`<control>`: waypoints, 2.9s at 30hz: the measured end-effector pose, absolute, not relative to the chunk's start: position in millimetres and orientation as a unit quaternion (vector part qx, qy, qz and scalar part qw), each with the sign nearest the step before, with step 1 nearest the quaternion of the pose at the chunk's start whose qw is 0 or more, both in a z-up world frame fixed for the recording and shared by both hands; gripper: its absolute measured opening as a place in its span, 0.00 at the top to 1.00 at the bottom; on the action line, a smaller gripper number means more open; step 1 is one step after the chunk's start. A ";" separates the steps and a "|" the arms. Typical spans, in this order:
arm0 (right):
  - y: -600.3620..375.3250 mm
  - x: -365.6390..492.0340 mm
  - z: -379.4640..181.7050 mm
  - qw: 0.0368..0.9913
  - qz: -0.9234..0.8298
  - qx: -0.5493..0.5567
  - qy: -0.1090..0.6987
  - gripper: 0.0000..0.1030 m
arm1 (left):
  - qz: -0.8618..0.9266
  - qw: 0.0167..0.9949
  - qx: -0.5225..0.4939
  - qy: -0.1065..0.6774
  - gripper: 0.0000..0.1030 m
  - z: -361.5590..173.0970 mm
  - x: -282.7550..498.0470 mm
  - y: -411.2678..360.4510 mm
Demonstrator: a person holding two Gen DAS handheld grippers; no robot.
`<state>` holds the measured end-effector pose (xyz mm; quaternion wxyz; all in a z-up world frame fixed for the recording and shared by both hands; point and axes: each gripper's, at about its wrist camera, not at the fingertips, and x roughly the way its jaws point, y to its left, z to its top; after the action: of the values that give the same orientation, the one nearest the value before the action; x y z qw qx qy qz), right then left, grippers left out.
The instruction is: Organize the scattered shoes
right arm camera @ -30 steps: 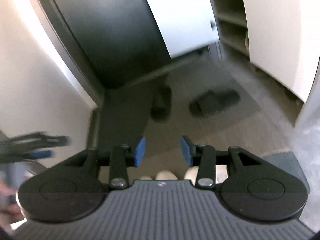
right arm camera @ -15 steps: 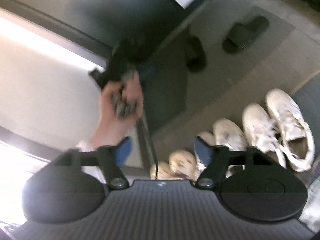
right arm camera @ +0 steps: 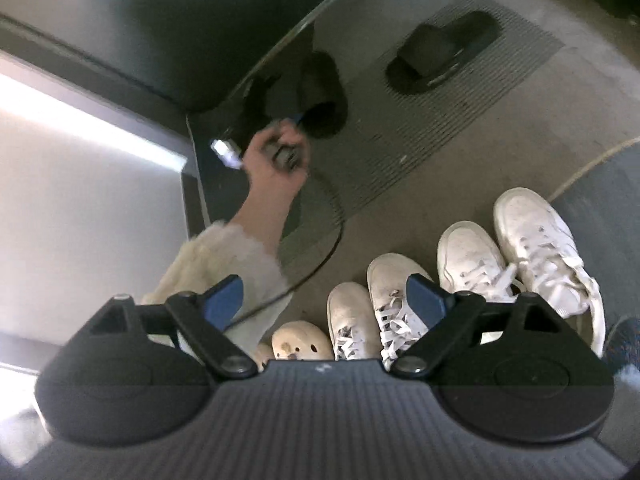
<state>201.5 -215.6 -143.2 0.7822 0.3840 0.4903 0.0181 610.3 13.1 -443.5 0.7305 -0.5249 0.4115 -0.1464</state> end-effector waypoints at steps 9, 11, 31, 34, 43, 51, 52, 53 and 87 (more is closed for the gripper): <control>-218.4 233.9 -155.8 0.763 0.037 0.388 0.516 0.12 | -0.095 0.741 -0.540 0.388 0.25 -490.6 633.6 -1.1; -218.0 224.2 -142.7 0.764 0.026 0.391 0.512 0.12 | -0.085 0.747 -0.535 0.386 0.24 -490.4 636.8 -4.7; -197.4 215.5 -121.5 0.794 0.050 0.404 0.452 0.12 | -0.147 0.786 -0.410 0.438 0.86 -411.3 610.1 19.4; -207.5 204.3 -116.3 0.795 0.029 0.415 0.442 0.12 | -0.171 0.793 -0.364 0.457 0.86 -392.1 599.9 33.1; -201.9 148.6 -104.4 0.802 0.001 0.414 0.431 0.12 | -0.211 0.762 -0.258 0.555 0.86 -370.3 508.8 93.6; -190.4 89.4 -84.1 0.807 0.018 0.437 0.397 0.12 | -0.141 0.782 -0.090 0.600 0.72 -396.2 465.5 103.2; -190.4 81.7 -80.6 0.806 0.021 0.444 0.390 0.12 | -0.128 0.780 -0.074 0.608 0.69 -395.9 460.4 104.3; -190.6 74.8 -78.5 0.806 0.023 0.451 0.383 0.12 | -0.123 0.778 -0.074 0.611 0.67 -393.0 456.6 106.2; -166.9 5.5 -26.8 0.866 0.065 0.391 0.304 0.12 | -0.076 0.914 -0.060 0.393 0.00 56.8 115.7 77.9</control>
<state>5.5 -166.9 -26.8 0.8664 0.3910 0.3038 0.0653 115.7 77.9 56.8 0.9144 -0.0596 0.3933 -0.0756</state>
